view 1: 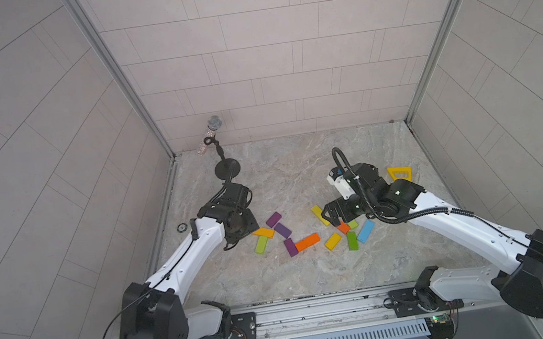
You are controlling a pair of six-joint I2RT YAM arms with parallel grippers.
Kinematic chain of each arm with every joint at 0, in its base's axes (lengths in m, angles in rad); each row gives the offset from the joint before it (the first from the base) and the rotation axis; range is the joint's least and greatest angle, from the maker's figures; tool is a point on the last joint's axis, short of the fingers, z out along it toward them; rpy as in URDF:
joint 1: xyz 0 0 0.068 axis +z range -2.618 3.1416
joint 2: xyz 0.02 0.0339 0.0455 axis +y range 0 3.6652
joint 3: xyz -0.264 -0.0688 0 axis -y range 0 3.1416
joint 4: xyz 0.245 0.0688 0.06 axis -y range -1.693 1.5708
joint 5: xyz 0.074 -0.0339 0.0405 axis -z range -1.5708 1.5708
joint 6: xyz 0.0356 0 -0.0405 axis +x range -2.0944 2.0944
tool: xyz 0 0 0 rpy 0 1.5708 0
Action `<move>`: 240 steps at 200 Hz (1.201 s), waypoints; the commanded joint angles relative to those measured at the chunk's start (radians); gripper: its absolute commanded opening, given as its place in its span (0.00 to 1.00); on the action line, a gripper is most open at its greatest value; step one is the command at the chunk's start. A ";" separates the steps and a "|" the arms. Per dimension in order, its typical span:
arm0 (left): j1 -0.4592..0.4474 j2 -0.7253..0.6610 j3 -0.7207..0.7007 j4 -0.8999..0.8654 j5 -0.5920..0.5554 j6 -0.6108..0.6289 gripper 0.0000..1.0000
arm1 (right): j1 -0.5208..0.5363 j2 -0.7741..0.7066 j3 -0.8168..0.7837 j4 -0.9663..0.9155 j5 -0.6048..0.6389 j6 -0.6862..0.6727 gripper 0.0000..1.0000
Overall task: Assemble the letter t with building blocks
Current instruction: Pick up the building block from the center of the board.
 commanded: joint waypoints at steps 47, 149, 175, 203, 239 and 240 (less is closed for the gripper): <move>-0.007 0.065 -0.086 0.163 0.046 -0.394 0.47 | 0.014 -0.013 -0.027 0.063 -0.100 -0.003 1.00; -0.008 0.186 -0.044 0.219 0.011 -0.467 0.51 | 0.015 0.009 -0.023 0.068 -0.131 -0.029 1.00; -0.009 0.214 -0.013 0.209 0.010 -0.457 0.52 | 0.013 0.016 -0.020 0.064 -0.128 -0.036 1.00; -0.009 0.253 0.000 0.210 0.015 -0.463 0.53 | 0.013 0.023 -0.020 0.064 -0.134 -0.041 1.00; -0.010 0.285 0.027 0.185 0.010 -0.460 0.53 | 0.013 0.022 -0.022 0.061 -0.134 -0.048 1.00; -0.011 0.286 0.028 0.184 0.010 -0.460 0.53 | 0.013 0.022 -0.023 0.062 -0.134 -0.049 1.00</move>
